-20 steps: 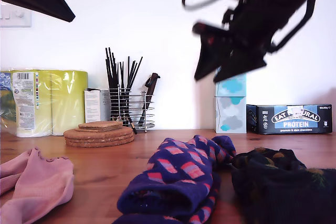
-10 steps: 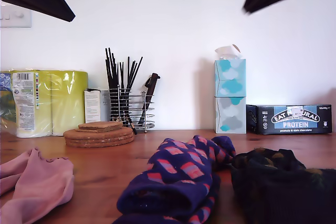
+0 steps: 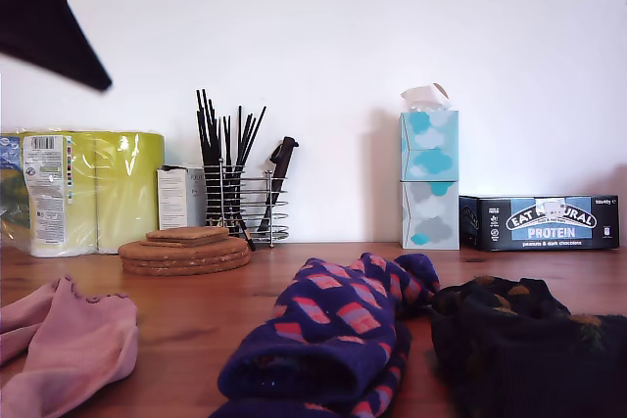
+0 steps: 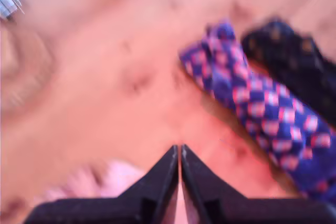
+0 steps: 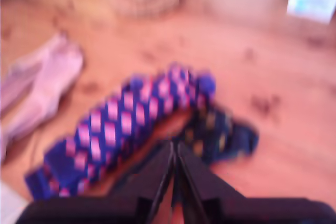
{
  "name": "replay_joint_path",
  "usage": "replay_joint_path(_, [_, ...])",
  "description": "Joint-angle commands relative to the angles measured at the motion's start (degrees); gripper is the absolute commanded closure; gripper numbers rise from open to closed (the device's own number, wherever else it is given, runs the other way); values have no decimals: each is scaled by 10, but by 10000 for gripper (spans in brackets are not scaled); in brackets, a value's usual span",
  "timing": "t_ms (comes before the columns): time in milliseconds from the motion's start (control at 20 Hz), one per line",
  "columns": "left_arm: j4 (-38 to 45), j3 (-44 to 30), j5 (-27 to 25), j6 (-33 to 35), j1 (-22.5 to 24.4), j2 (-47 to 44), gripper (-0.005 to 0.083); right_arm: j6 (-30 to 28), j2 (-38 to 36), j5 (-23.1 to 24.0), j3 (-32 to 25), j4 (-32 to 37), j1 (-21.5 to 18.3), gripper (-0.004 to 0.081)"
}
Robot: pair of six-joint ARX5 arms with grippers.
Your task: Pair up the socks based on colour and pattern, by placing each sock on top of its pair
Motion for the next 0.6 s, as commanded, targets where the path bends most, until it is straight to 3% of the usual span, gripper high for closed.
replay_joint_path(0, [-12, -12, 0, 6, 0, 43, 796, 3, -10, -16, 3, 7, 2, 783])
replay_joint_path(300, [-17, -12, -4, 16, -3, 224, 795, -19, -10, -25, 3, 21, 8, 783])
replay_joint_path(550, [-19, -12, -52, 16, -22, 313, 795, -45, -10, -50, 3, 21, 9, 783])
